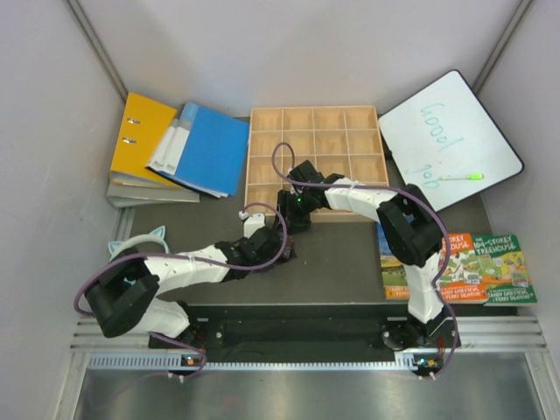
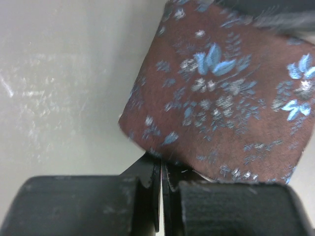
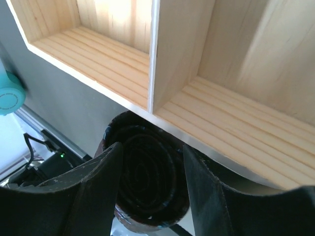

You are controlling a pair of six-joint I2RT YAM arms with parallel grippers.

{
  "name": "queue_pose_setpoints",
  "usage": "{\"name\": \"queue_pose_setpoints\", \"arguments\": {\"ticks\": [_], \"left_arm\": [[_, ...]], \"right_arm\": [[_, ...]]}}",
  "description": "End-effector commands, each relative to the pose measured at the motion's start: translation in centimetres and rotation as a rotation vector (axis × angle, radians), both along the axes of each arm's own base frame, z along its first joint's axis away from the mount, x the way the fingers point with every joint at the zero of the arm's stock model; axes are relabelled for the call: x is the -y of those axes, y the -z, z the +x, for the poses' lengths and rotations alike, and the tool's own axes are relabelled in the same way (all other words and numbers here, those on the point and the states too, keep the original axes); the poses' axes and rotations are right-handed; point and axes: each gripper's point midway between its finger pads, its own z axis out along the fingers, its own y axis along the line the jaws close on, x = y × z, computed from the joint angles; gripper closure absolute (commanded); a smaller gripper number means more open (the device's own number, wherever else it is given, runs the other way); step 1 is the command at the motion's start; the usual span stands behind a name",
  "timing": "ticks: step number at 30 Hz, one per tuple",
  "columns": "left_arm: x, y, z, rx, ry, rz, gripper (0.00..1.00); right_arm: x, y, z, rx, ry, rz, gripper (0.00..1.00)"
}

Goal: Roll the ties
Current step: Roll the tie at the center of the board.

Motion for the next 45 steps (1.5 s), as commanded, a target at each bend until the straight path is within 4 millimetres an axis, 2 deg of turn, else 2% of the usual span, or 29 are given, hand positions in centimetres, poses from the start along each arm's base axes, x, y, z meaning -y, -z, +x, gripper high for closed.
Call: {"name": "queue_pose_setpoints", "arguments": {"ticks": [1,7,16,21,25,28,29,31,32,33,35,36,37,38,39,40,41,42,43,44,45], "left_arm": [[1.1,-0.6,1.4,0.041,-0.012,-0.040,1.00],[1.0,-0.7,2.0,0.054,-0.038,-0.029,1.00],[0.4,0.0,3.1,0.057,-0.040,0.065,1.00],[0.9,0.5,1.5,-0.018,0.024,0.054,1.00],[0.8,0.7,-0.7,-0.094,0.089,0.031,0.97],[0.0,0.6,-2.3,-0.153,0.110,0.047,0.88],[-0.2,0.6,-2.7,-0.165,0.117,0.050,0.79],[-0.2,0.1,-3.7,-0.191,0.155,0.030,0.69],[-0.6,0.0,-4.4,-0.215,0.167,0.037,0.58],[-0.3,-0.8,-4.8,-0.216,0.187,0.012,0.54],[-0.6,-1.6,-5.9,-0.249,0.213,-0.001,0.48],[-0.2,-3.2,-5.6,-0.218,0.216,-0.036,0.42],[-0.2,-4.0,-5.7,-0.209,0.221,-0.044,0.39],[-0.3,-4.8,-5.5,-0.189,0.225,-0.049,0.35],[-0.2,-6.6,-5.1,-0.149,0.239,-0.068,0.28],[0.0,-7.5,-4.7,-0.117,0.247,-0.079,0.20],[0.2,-8.4,-4.3,-0.089,0.258,-0.093,0.17],[0.4,-10.0,-3.6,-0.051,0.276,-0.101,0.15],[0.0,-10.7,-2.6,-0.038,0.260,-0.101,0.13],[0.4,-12.2,-1.9,-0.021,0.271,-0.123,0.13],[0.2,-12.1,-1.4,-0.031,0.290,-0.096,0.13]], "right_arm": [[-0.8,-0.2,-0.6,0.020,0.006,0.019,0.47],[-1.3,0.2,-1.6,0.003,0.010,0.022,0.47],[-0.6,0.0,-2.1,0.001,0.047,0.022,0.46],[-0.2,-0.3,-1.0,0.024,0.047,-0.027,0.43],[0.2,-1.0,1.2,0.045,0.069,-0.048,0.41],[0.5,-2.3,2.9,0.061,0.087,-0.037,0.39],[0.4,-3.1,3.5,0.075,0.092,-0.026,0.39],[1.2,-4.0,4.2,0.086,0.106,-0.020,0.38],[1.4,-4.2,4.3,0.089,0.110,-0.019,0.38],[1.8,-4.8,4.4,0.106,0.115,-0.021,0.37],[2.8,-4.6,4.2,0.106,0.125,-0.037,0.37],[3.4,-4.6,4.2,0.111,0.133,-0.040,0.37],[3.7,-5.2,4.0,0.123,0.139,-0.032,0.37],[4.5,-4.6,3.6,0.118,0.150,-0.037,0.37],[4.9,-4.7,3.3,0.117,0.158,-0.031,0.37],[5.2,-6.0,3.1,0.142,0.166,-0.007,0.37],[6.0,-4.9,2.3,0.128,0.175,-0.012,0.37],[6.6,-4.9,2.1,0.126,0.198,-0.002,0.37],[6.9,-5.1,1.5,0.131,0.203,0.010,0.37],[7.6,-5.0,0.5,0.138,0.209,0.018,0.36],[8.0,-5.1,-0.1,0.142,0.212,0.023,0.36]]}}
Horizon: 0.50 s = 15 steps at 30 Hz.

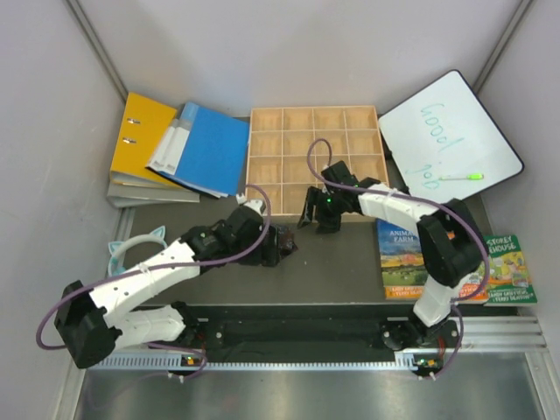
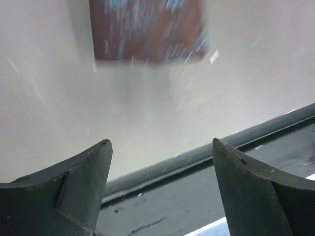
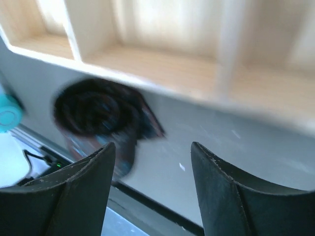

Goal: Roll the ties
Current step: Roll the tie at the center of the board, then pick up the tie at the center of the board.

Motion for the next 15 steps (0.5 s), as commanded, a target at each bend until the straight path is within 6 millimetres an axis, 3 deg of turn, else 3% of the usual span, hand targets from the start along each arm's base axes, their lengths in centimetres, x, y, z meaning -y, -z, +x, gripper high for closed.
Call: {"name": "queue_pose_setpoints", "arguments": {"ticks": [1,3,4,6,7,9,11,12,15], "left_arm": [[-0.3,-4.0,3.5,0.075,0.034,-0.017,0.13],[0.3,-4.3,4.4,0.060,0.093,-0.031,0.13],[0.1,-4.4,5.2,0.062,0.092,-0.038,0.13],[0.7,-4.2,5.9,0.041,0.142,-0.059,0.14],[0.3,-4.1,6.8,0.044,0.127,-0.065,0.14],[0.3,-3.6,7.5,0.027,0.142,-0.061,0.15],[-0.1,-2.9,8.6,0.006,0.126,-0.074,0.15],[0.2,-2.8,8.5,-0.014,0.143,-0.098,0.16],[0.3,-1.6,8.8,-0.061,0.154,-0.109,0.14]], "right_arm": [[1.2,-2.8,-1.0,0.108,0.030,0.075,0.36],[2.3,-2.7,-2.6,0.125,0.031,0.085,0.34],[3.2,-1.4,-3.9,0.105,0.025,0.071,0.33],[3.8,-2.3,-5.0,0.147,0.011,0.099,0.27],[4.6,-1.3,-6.2,0.129,0.008,0.087,0.25],[5.4,-1.9,-7.1,0.162,0.008,0.098,0.23],[6.4,-1.0,-8.5,0.145,0.014,0.084,0.22],[6.6,-1.5,-8.9,0.164,0.017,0.098,0.22],[7.5,-0.9,-10.2,0.152,0.024,0.091,0.20]]}}
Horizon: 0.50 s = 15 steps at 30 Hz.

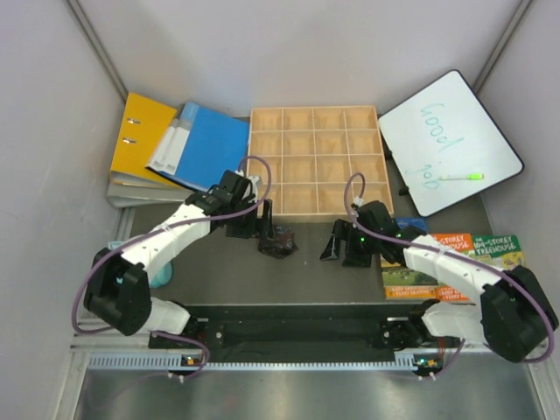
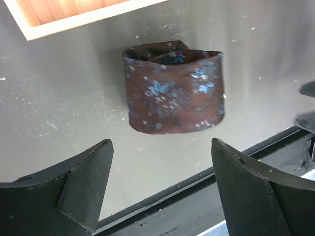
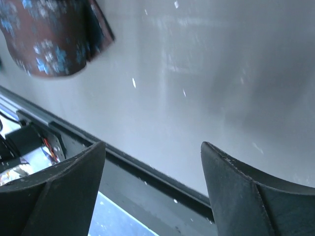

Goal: Roll the ties
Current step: Pick up the tie at the center of the board.

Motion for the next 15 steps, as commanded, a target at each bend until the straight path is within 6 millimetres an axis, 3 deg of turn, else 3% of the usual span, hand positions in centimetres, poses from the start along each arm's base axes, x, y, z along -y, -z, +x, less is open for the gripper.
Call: {"name": "queue_pose_setpoints", "arguments": {"ticks": [1,5,15], "left_arm": [[1.7,-0.8,1.1,0.007,0.090,-0.089,0.14],[2.0,1.0,1.5,-0.043,0.084,-0.101,0.14],[3.0,2.5,2.2,-0.073,0.026,-0.162,0.16]], "right_arm": [[0.5,-1.0,-0.6,0.072,0.008,0.041,0.18],[1.0,-0.5,-1.4,0.073,0.019,0.053,0.18],[1.4,0.9,-2.3,0.054,0.025,0.053,0.17]]}}
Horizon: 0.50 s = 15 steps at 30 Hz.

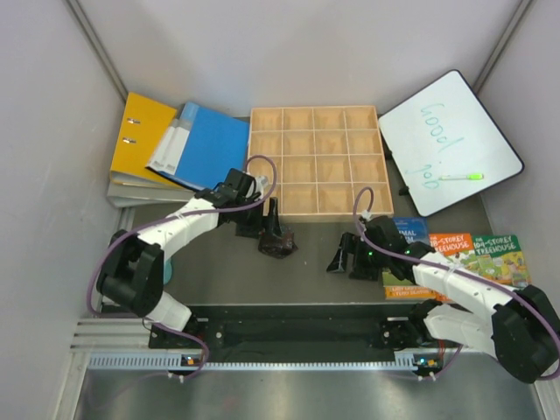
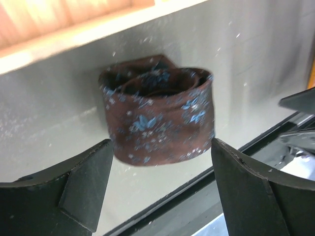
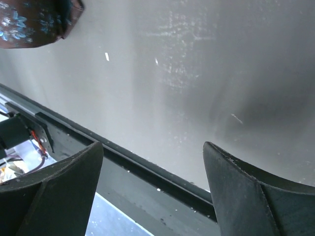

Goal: Roll the ties
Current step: Pick up the tie at the center of the board.

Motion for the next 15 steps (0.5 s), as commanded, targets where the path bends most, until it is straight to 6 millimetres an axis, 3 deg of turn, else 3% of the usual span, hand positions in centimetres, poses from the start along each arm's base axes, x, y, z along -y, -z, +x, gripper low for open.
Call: {"name": "queue_pose_setpoints", "arguments": {"ticks": [1,8,15], "left_arm": [[1.2,0.4,1.1,0.016,-0.016,-0.065,0.16],[0.2,3.6,0.4,-0.043,-0.064,-0.012,0.20],[0.1,4.7,-0.6,-0.078,-0.086,-0.025,0.21]], "right_arm": [[-0.5,-0.6,0.7,0.049,0.006,0.036,0.17],[-0.6,-0.6,0.7,0.048,0.002,0.039,0.17],[-0.6,-0.4,0.7,0.047,0.003,0.044,0.17]]}}
